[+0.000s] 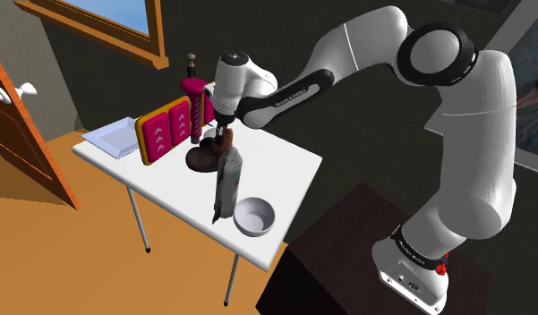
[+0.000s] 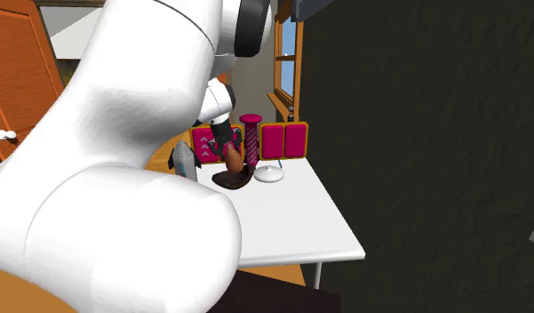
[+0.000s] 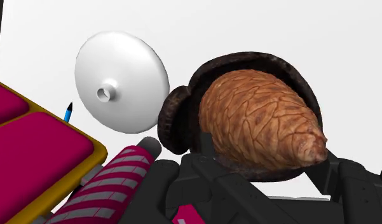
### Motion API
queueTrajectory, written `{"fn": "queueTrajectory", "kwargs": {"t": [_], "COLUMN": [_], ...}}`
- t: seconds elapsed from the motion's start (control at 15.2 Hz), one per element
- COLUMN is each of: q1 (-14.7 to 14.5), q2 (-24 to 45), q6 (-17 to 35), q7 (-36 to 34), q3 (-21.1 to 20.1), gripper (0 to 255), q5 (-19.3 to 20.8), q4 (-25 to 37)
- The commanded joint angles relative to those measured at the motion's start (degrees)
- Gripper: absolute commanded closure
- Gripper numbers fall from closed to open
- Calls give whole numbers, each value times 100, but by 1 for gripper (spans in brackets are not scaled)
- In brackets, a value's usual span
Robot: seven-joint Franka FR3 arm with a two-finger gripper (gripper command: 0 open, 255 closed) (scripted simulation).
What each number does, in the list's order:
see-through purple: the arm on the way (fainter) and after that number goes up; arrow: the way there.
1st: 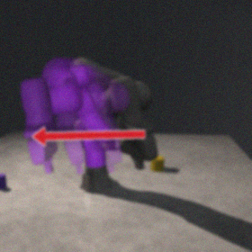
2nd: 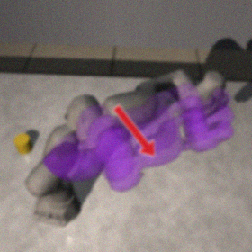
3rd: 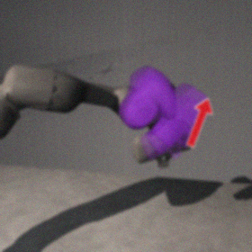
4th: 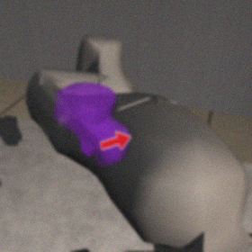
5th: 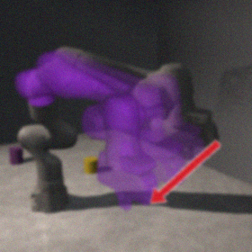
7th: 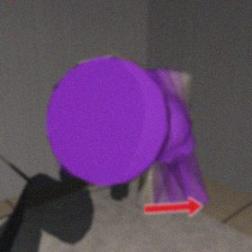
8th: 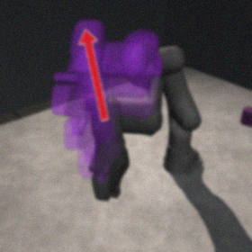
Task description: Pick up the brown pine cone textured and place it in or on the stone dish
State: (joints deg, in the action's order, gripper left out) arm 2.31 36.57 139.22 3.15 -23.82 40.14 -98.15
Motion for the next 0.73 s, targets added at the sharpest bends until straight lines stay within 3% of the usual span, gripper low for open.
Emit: {"fn": "queueTrajectory", "kwargs": {"t": [0.0,0.13,0.2,0.66], "q1": [-186,-392,-592,-664], "q2": [445,911,1362,1683], "q6": [-311,-638,-957,-675], "q7": [133,290,457,325], "q3": [23,47,68,198], "gripper": [255,255,255,255], "q5": [-37,-83,-131,1], "q4": [752,1559,2358,2396]}}
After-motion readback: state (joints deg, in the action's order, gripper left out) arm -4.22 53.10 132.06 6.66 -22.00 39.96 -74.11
